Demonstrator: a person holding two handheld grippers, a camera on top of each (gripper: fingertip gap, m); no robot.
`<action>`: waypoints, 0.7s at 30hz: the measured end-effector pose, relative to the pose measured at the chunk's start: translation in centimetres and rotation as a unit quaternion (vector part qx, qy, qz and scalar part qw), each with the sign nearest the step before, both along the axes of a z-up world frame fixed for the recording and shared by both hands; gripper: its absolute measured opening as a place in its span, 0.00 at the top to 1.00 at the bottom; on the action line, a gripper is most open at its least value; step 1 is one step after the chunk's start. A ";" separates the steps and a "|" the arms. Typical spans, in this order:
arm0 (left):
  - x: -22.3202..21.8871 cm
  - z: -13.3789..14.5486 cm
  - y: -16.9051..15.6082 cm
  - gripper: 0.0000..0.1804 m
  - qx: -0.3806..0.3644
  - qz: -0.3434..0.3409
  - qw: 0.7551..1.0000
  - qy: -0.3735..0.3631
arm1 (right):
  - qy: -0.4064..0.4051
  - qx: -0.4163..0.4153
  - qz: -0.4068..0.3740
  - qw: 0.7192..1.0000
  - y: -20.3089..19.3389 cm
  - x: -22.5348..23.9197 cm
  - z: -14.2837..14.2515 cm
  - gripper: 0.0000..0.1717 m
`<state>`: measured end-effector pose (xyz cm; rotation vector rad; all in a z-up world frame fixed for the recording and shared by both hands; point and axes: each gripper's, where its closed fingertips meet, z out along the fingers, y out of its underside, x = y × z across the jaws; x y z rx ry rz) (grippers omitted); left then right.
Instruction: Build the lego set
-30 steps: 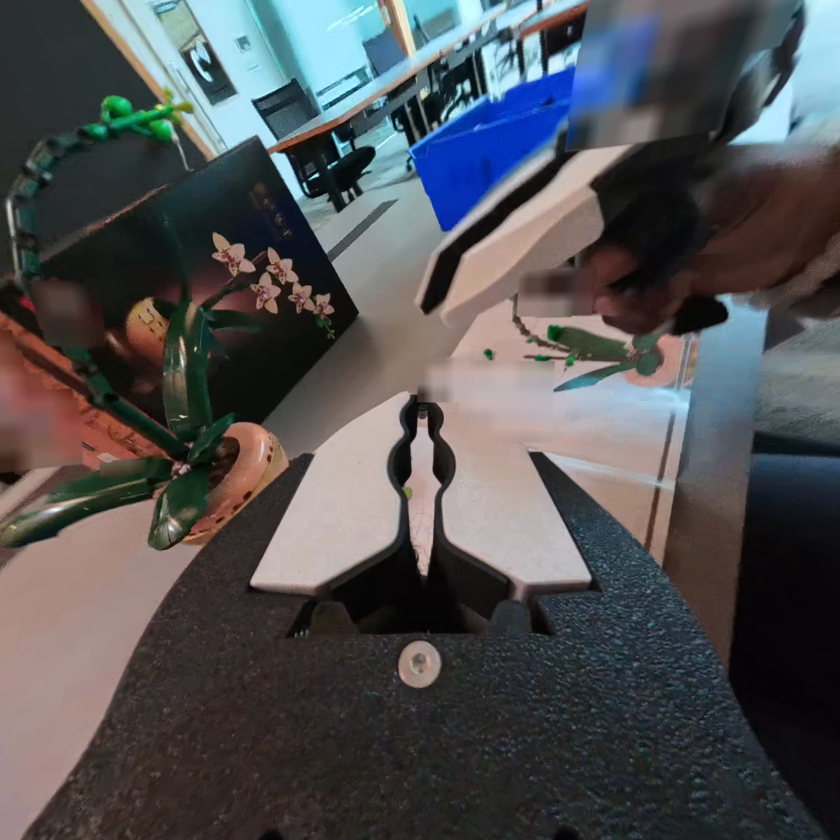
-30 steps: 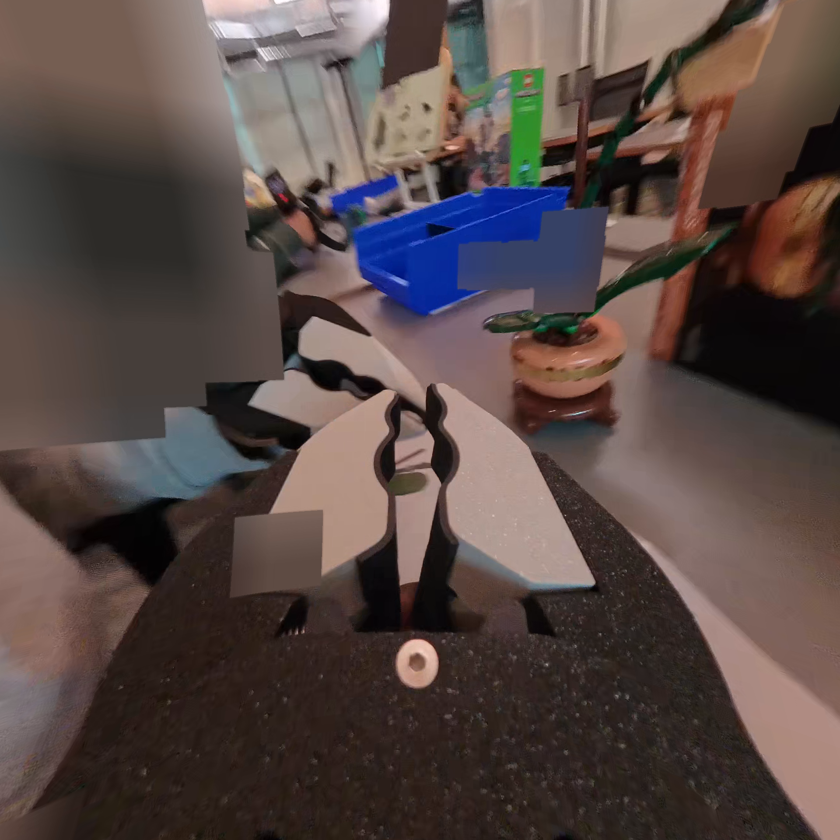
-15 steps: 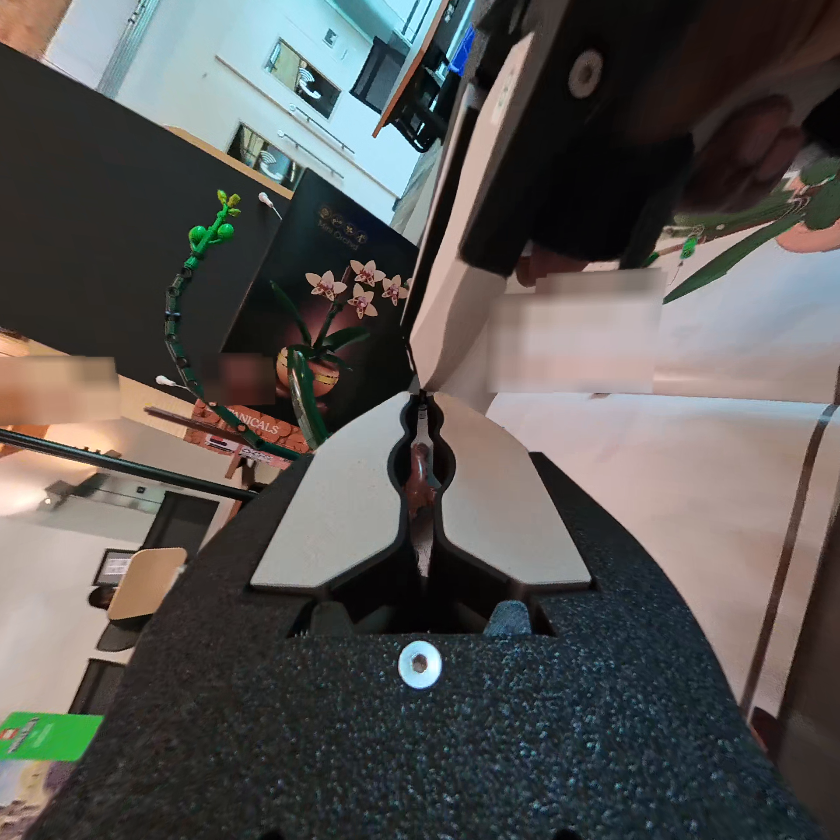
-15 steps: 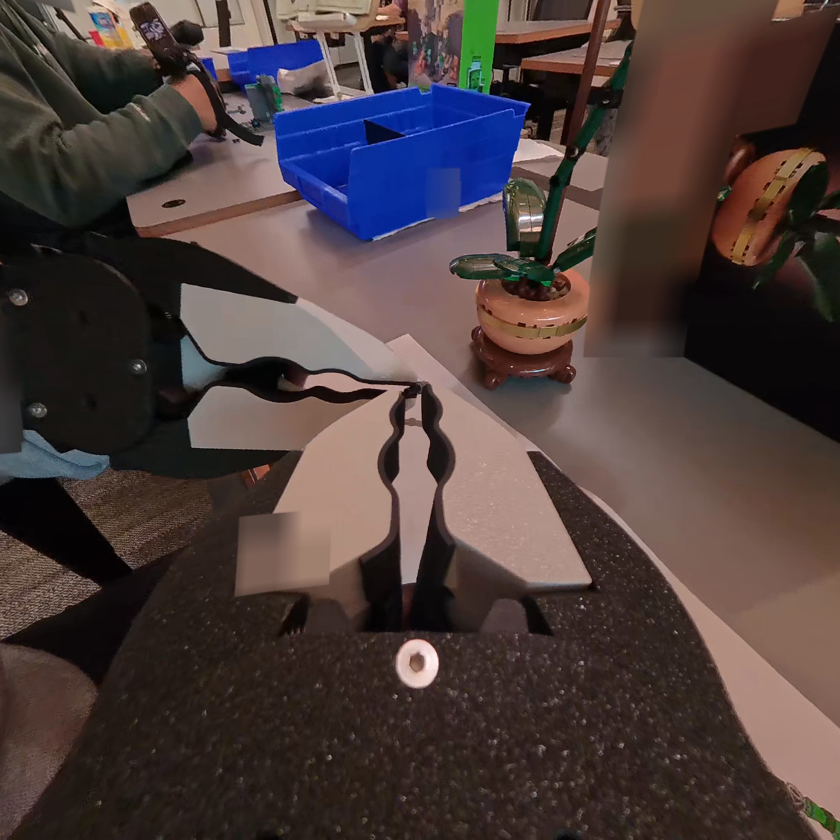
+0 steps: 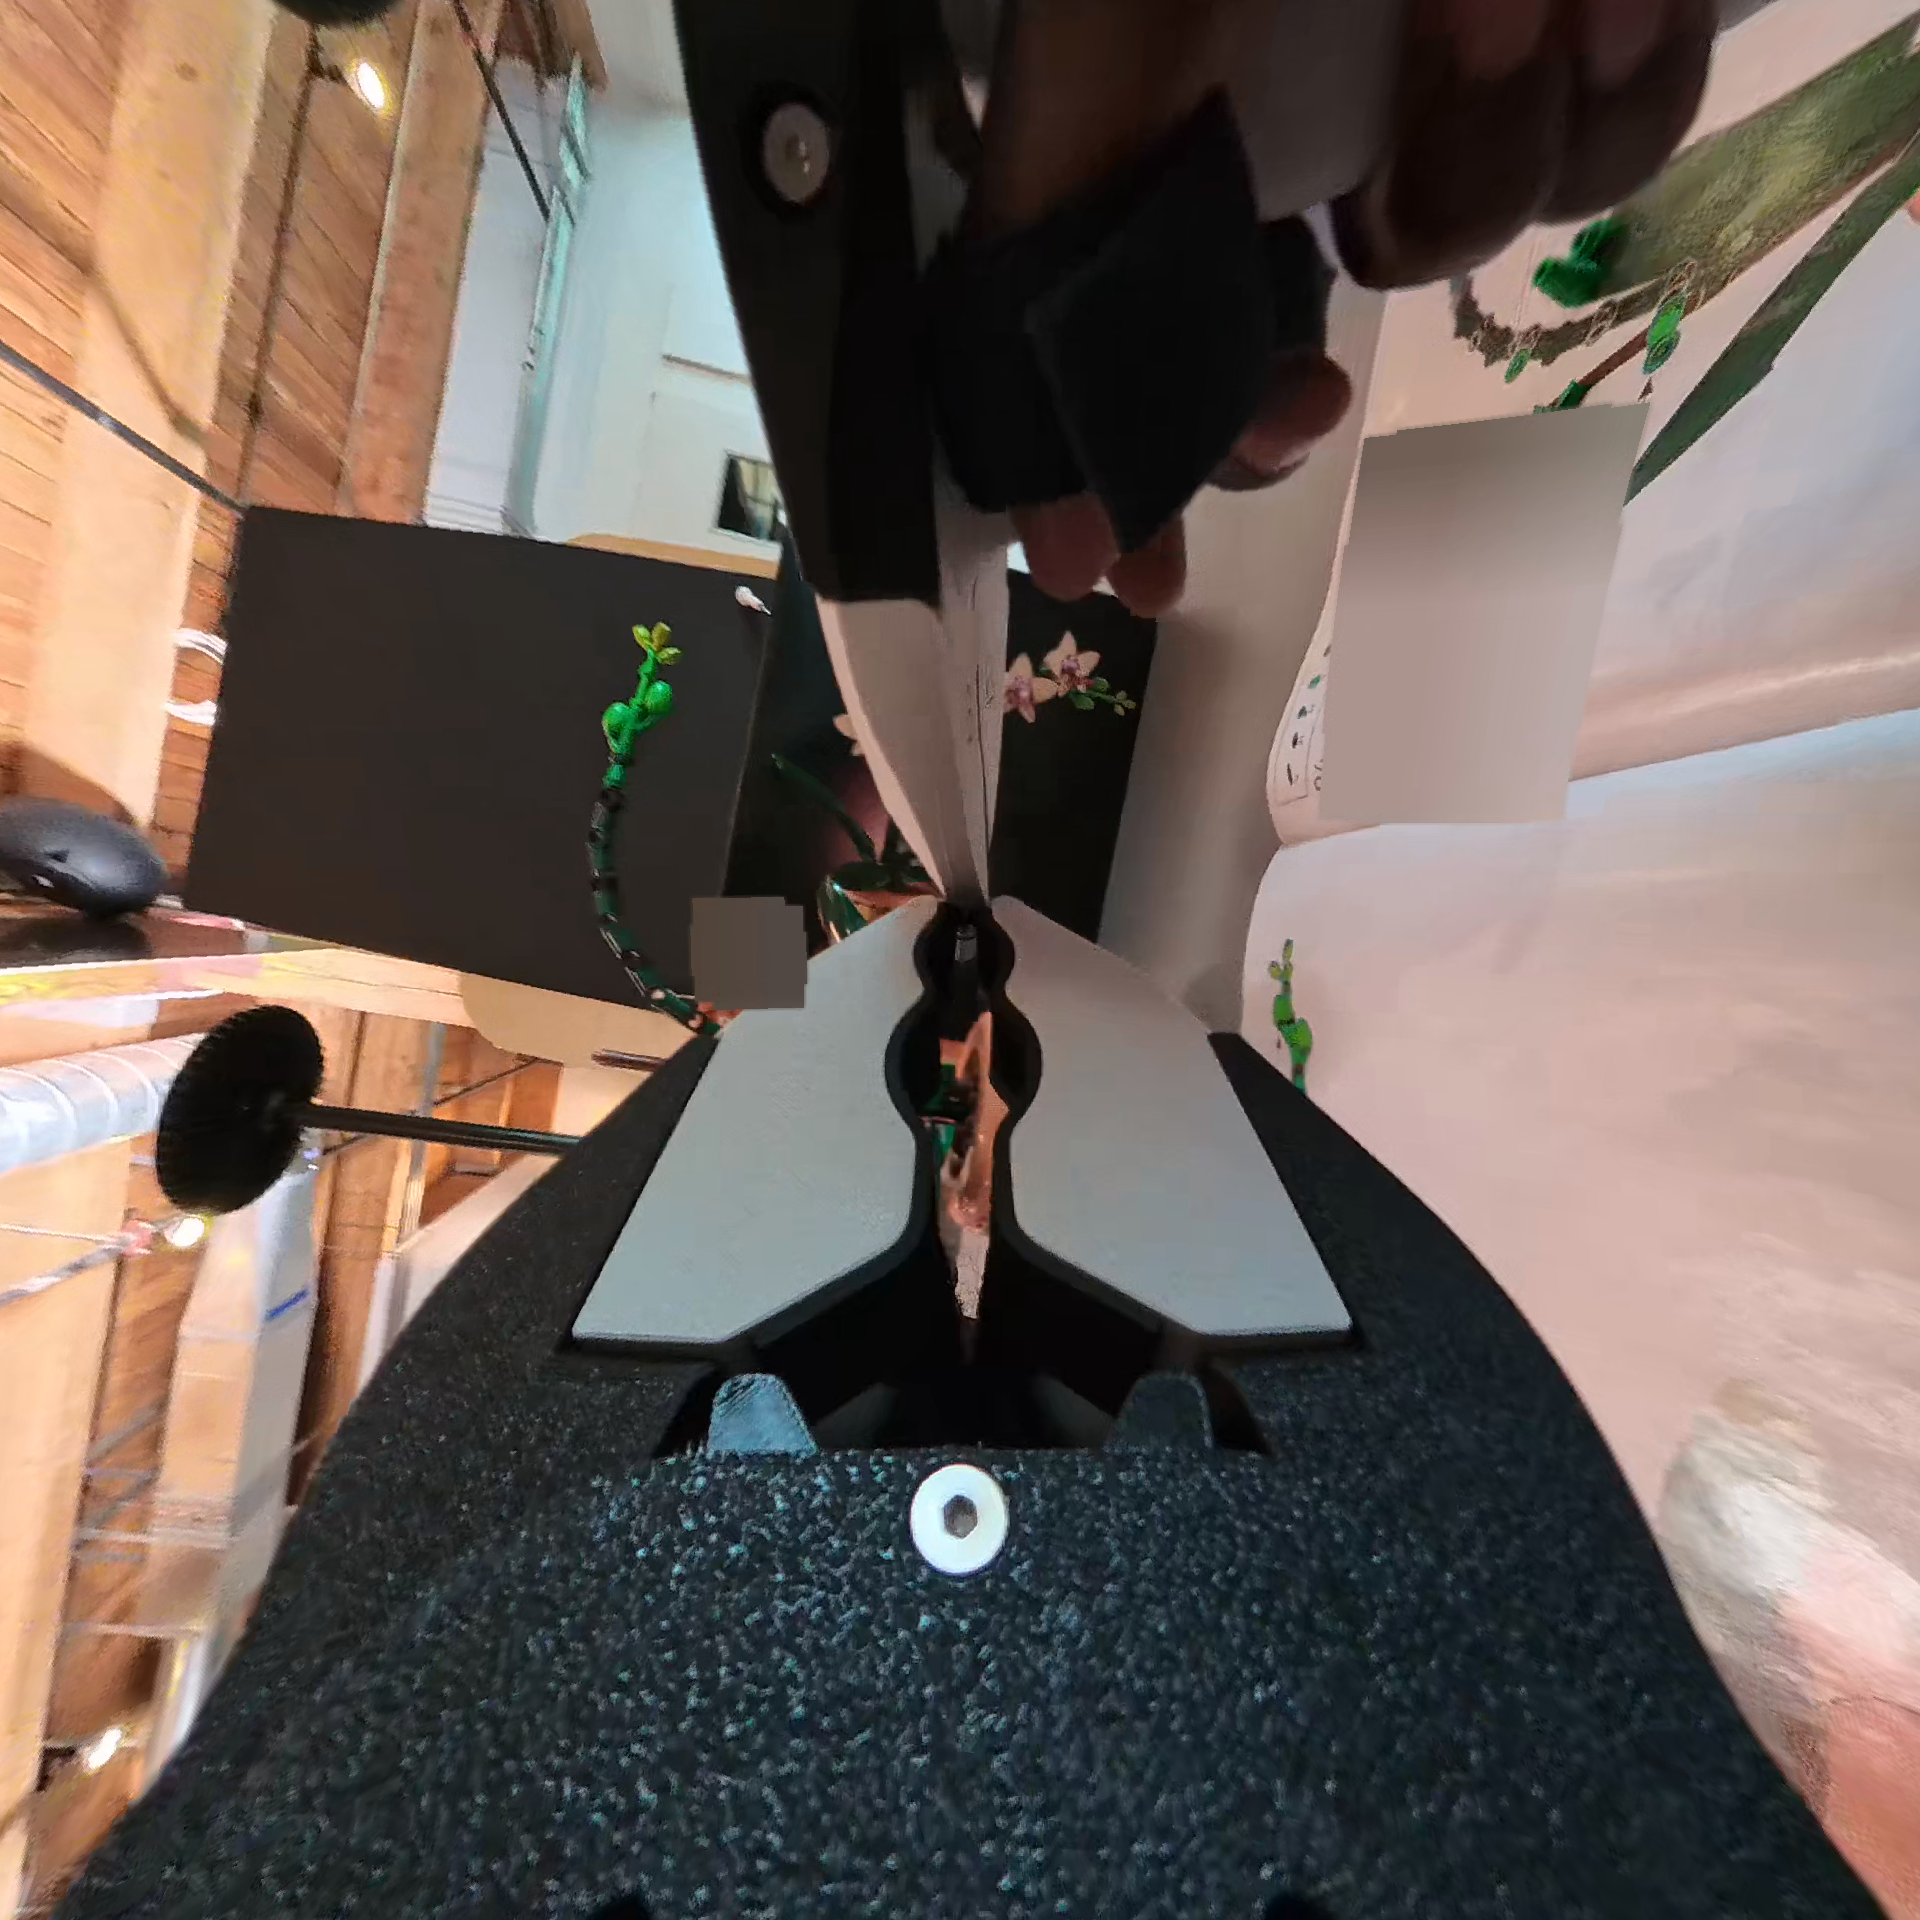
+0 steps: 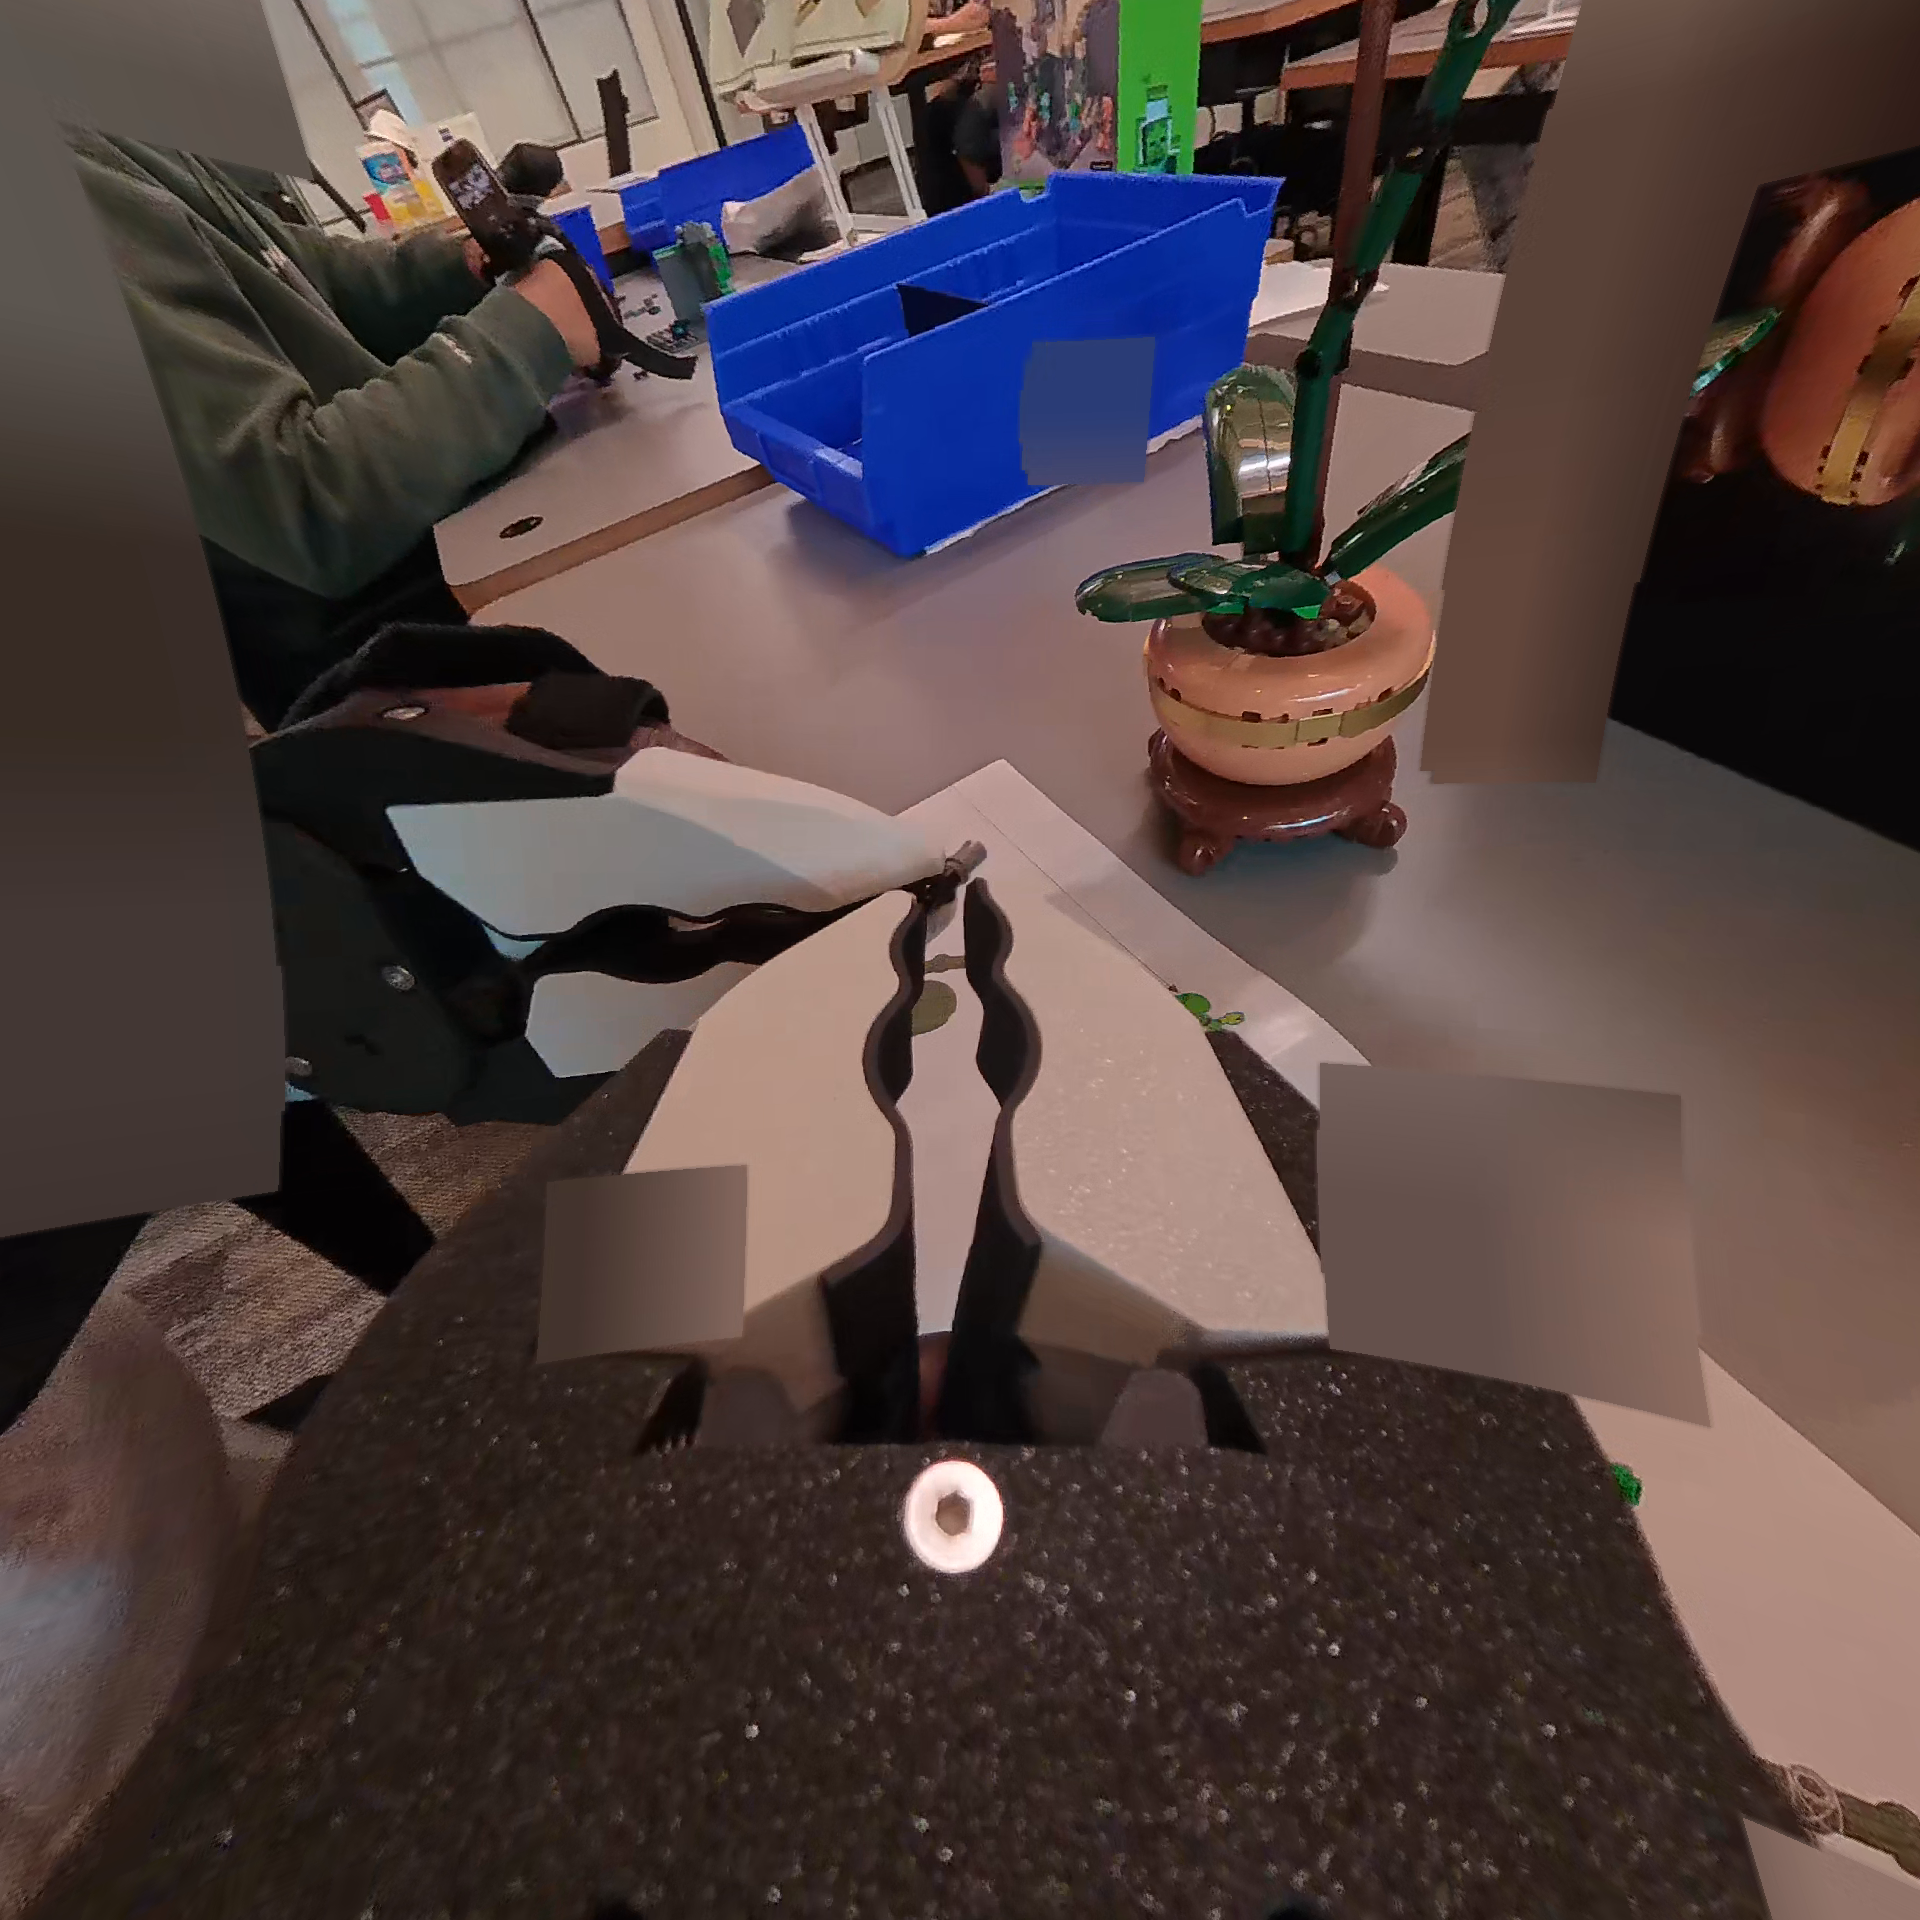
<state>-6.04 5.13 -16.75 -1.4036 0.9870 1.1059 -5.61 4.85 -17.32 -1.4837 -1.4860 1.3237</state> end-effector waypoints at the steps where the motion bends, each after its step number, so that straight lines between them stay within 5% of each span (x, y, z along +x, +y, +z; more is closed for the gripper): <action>1: 0.2 0.1 -0.1 0.99 0.004 -0.004 1.000 0.006 | 0.000 -0.002 0.007 1.000 0.0 0.1 0.1 0.96; 21: 0.6 0.2 -0.2 0.98 0.011 -0.027 1.000 -0.007 | 0.004 -0.024 0.071 0.997 -0.5 0.9 0.3 1.00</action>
